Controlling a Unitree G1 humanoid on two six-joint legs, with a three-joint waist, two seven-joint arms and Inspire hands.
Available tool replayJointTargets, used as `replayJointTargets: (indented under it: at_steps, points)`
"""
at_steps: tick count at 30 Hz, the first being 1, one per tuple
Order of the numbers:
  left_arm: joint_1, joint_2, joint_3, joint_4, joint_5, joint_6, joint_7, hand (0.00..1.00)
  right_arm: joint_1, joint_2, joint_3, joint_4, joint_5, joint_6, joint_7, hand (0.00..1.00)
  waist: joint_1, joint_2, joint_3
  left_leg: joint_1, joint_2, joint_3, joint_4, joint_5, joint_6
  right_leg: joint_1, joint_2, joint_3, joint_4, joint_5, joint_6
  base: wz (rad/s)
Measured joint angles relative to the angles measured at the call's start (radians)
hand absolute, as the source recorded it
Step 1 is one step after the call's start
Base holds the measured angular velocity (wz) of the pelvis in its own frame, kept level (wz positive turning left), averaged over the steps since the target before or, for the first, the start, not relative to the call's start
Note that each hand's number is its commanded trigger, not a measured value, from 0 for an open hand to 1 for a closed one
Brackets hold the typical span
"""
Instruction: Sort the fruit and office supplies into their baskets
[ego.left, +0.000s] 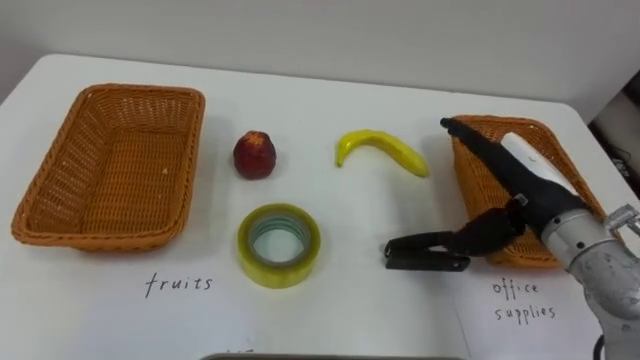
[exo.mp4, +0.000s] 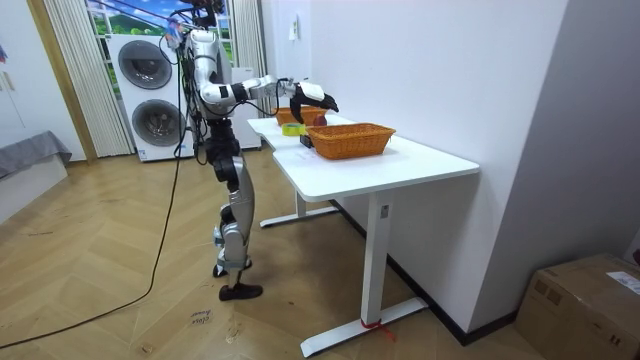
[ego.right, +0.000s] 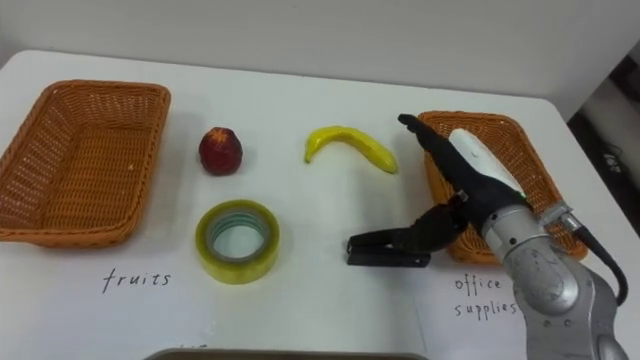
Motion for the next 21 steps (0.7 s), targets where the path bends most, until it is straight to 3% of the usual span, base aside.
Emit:
replayJointTargets:
  at_steps: [21]
  points:
    - [-0.01,0.006,-0.013,-0.03,0.0,0.0,-0.002,0.0,0.001,0.0,0.057,-0.005,-0.135,0.052,0.097,0.0,0.029,-0.006,-0.0021,0.002,0.001,0.001,-0.003,0.0,0.0,-0.001,0.001,0.001,0.002,0.0,0.0,0.0]
